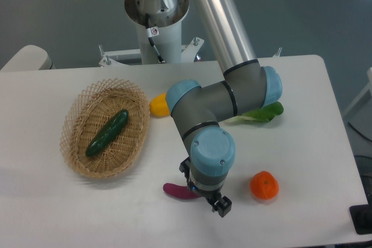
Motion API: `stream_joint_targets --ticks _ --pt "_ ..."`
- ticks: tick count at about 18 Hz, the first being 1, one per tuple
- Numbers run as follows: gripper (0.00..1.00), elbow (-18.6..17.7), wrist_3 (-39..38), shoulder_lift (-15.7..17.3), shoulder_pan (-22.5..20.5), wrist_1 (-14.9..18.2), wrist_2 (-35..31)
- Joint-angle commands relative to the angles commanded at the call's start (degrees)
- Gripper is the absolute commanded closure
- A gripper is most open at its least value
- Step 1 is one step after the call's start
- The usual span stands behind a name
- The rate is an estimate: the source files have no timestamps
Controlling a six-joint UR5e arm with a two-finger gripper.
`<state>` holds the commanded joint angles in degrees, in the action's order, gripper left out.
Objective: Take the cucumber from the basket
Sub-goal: 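Move the gripper from beside the sweet potato toward the wicker basket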
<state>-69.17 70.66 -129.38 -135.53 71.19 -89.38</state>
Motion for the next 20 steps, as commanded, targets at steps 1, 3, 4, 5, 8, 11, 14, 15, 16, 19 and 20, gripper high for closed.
stream_joint_targets --ticks 1,3,4,5,8,11,14,15,16,19,20 --pt "0.00 -0.17 0.00 0.00 0.00 0.00 0.00" --pt "0.00 -0.35 0.00 0.17 0.00 0.00 0.09" --pt "0.00 -0.35 -0.09 0.26 0.09 0.17 0.09" --pt "0.00 -0.44 -0.09 0.52 0.17 0.26 0.09" --pt "0.00 -1.14 -0.35 1.49 1.05 0.44 0.35" --pt "0.00 -4.55 -0.88 3.94 1.67 0.79 0.70" --pt "0.00 -12.45 -1.14 9.39 3.77 0.35 1.49" --pt "0.00 -15.09 -2.01 10.97 4.48 0.26 1.76" --pt "0.00 -16.95 -2.98 12.20 5.61 0.18 1.84" --pt "0.00 -22.13 -6.84 16.07 8.69 0.09 1.85" --pt "0.00 -24.59 -7.46 17.30 9.66 -0.09 1.93"
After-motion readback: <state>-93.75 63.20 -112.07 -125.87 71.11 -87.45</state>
